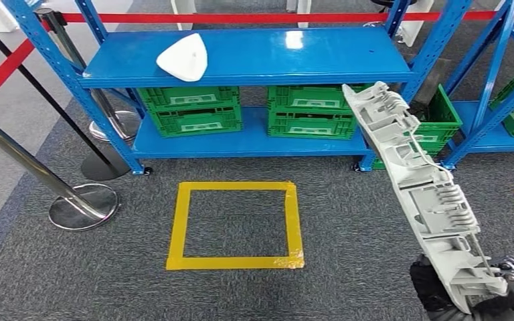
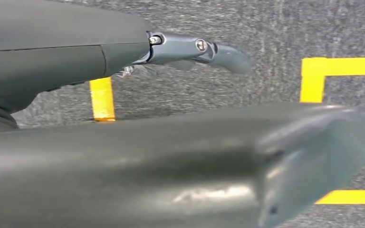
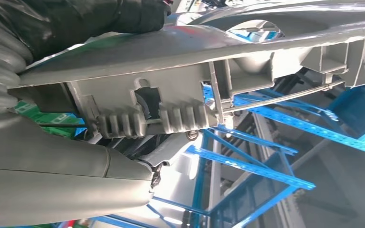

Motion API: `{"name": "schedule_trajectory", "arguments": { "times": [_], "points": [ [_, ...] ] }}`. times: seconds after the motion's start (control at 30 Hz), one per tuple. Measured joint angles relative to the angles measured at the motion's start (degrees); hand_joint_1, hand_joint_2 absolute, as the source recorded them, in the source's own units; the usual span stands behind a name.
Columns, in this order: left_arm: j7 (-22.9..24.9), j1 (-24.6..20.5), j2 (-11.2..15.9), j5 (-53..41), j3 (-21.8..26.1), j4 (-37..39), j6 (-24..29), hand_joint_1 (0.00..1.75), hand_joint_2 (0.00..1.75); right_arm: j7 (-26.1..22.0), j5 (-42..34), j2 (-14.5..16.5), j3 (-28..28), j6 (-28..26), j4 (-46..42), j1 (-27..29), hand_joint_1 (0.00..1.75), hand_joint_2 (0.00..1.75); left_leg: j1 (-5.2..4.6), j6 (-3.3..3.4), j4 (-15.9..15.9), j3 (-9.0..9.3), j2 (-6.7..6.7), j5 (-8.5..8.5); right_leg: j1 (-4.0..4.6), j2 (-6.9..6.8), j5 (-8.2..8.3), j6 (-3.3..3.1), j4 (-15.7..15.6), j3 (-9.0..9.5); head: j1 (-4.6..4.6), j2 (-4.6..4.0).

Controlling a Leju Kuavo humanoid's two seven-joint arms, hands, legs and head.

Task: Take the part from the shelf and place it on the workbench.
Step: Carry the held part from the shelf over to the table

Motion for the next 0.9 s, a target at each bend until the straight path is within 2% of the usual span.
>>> {"name": "schedule_trajectory", "arguments": {
  "times": [0.03, 0.1, 0.17, 0.37, 0.47, 0.53, 0.63, 0.67, 0.7, 0.73, 0.77, 0.8, 0.83, 0.87, 0.9],
  "points": [
    [0.0, 0.0, -0.1, 0.0, 0.0, 0.0, 0.0, 0.0, 0.0, 0.0, 0.0, 0.0, 0.0, 0.0, 0.0, 0.0, 1.75, 1.75, 0.07, 0.36, -0.3, -0.21, 0.12, 0.53, -0.07, 0.07, -0.25, 0.31, 0.0, -0.17, 0.02, 0.0],
    [0.0, -0.2, -0.1, 0.0, 0.0, 0.0, 0.0, 0.0, 0.0, 0.0, 0.0, 0.0, 0.0, 0.0, 0.0, 0.0, 1.75, 1.75, 0.32, 1.13, -0.9, -0.85, 0.36, 1.57, -0.08, 0.28, -2.54, 0.79, 1.6, -1.18, 0.23, 0.0],
    [0.0, -0.2, -0.1, 0.0, -0.1, 0.0, 0.0, 0.0, 0.0, 0.0, 0.0, -0.1, 0.0, 0.0, 0.0, -0.1, 1.75, 1.75, 0.36, 1.51, -1.0, -1.27, 0.45, 1.94, -0.11, 0.42, -4.54, 0.91, 3.2, -2.03, 0.39, 0.0],
    [0.0, -0.3, -0.1, 0.0, -0.1, 0.0, 0.0, 0.0, 0.0, 0.0, 0.0, -0.1, 0.0, 0.0, 0.0, -0.1, 1.75, 1.75, 0.35, 1.52, -1.0, -1.3, 0.45, 1.96, -0.11, 0.42, -4.68, 0.91, 3.4, -2.08, 0.4, 0.0],
    [0.0, -0.3, -0.1, 0.0, -0.1, 0.0, 0.0, 0.0, 0.0, 0.0, 0.0, -0.1, 0.0, 0.0, 0.0, -0.1, 1.75, 1.75, 0.34, 1.51, -0.9, -1.52, 0.45, 2.08, -0.14, 0.43, -5.65, 0.98, 4.6, -2.45, 0.51, 0.0],
    [0.0, -0.2, -0.1, 0.0, -0.1, 0.0, 0.0, 0.0, 0.0, 0.0, 0.0, -0.1, 0.0, 0.0, 0.0, -0.2, 1.75, 1.75, 0.32, 1.5, -0.8, -1.89, 0.47, 2.3, -0.18, 0.44, -7.21, 1.11, 6.9, -3.1, 0.63, 0.0],
    [0.0, -0.2, -0.1, 0.4, -0.1, 0.0, 0.0, 0.0, 0.0, 0.0, 0.0, -0.3, 0.0, 0.0, 0.0, -0.2, 1.75, 1.75, 0.25, 1.49, -0.4, -3.19, 0.59, 2.92, -0.22, 0.43, -9.86, 1.41, 13.0, -4.45, 0.71, 0.0],
    [0.0, -0.2, -0.2, 0.9, -0.1, 0.0, 0.0, 0.0, 0.0, 0.0, -0.1, -0.4, 0.0, 0.0, 0.0, -0.3, 1.75, 1.75, 0.25, 1.33, 0.3, -4.27, 0.63, 3.3, -0.25, 0.43, -8.75, 1.47, 10.9, -2.11, 0.72, 0.0],
    [0.0, -0.2, -0.2, 1.9, -0.2, 0.0, 0.0, 0.0, 0.0, 0.0, -0.3, -0.6, 0.1, 0.0, 0.1, -0.7, 1.75, 1.75, 0.17, 0.8, 1.0, -5.57, 0.62, 4.14, -0.22, 0.44, -7.39, 1.06, 7.5, 0.4, 0.73, 0.0],
    [0.0, -0.1, -0.2, 3.2, -0.3, 0.0, 0.1, 0.0, 0.0, 0.0, -0.7, -0.9, 0.4, 0.0, 0.2, -1.3, 1.75, 1.75, 0.19, 0.03, 3.2, -7.18, 0.55, 3.04, -0.26, 0.36, -5.58, 0.31, 3.7, 2.7, 0.6, 0.0],
    [0.0, 0.0, -0.1, 4.4, -0.4, 0.0, 0.1, 0.0, 0.0, 0.0, -1.2, -1.1, 0.8, 0.0, 0.3, -2.0, 1.75, 1.75, 0.23, -0.77, 6.3, -8.64, 0.44, 0.99, -0.29, 0.26, -3.88, -0.52, -0.8, 4.77, 0.43, 0.0],
    [0.0, 0.1, 0.0, 5.4, -0.4, 0.0, 0.1, 0.0, 0.0, 0.0, -1.7, -1.2, 1.2, 0.0, 0.6, -2.7, 1.75, 1.75, 0.28, -1.47, 10.0, -9.79, 0.35, -1.66, -0.29, 0.15, -3.31, -1.32, -1.5, 4.33, 0.25, 0.0],
    [0.0, 0.2, 0.1, 6.0, -0.5, 0.0, 0.2, 0.0, 0.0, 0.0, -2.0, -1.4, 1.5, 0.0, 0.8, -3.2, 1.75, 1.75, 0.42, -1.82, 14.2, -10.64, 0.29, -4.85, -0.34, 0.0, -2.62, -1.68, -1.4, 3.66, 0.07, 0.0],
    [0.0, 0.2, 0.1, 6.4, -0.6, 0.0, 0.2, 0.0, 0.0, 0.0, -2.2, -1.4, 1.7, 0.0, 1.0, -3.6, 1.75, 1.75, 0.47, -1.9, 16.9, -10.89, 0.29, -5.68, -0.32, -0.06, -2.12, -1.68, -1.2, 3.04, 0.04, 0.0],
    [0.0, 0.2, 0.1, 6.7, -0.7, 0.0, 0.3, 0.0, 0.0, 0.0, -2.4, -1.5, 1.9, 0.0, 1.2, -3.9, 1.75, 1.75, 0.5, -1.9, 17.9, -10.36, 0.29, -5.16, -0.3, -0.09, -1.65, -1.65, -0.9, 2.35, 0.03, 0.0]
  ]
}}
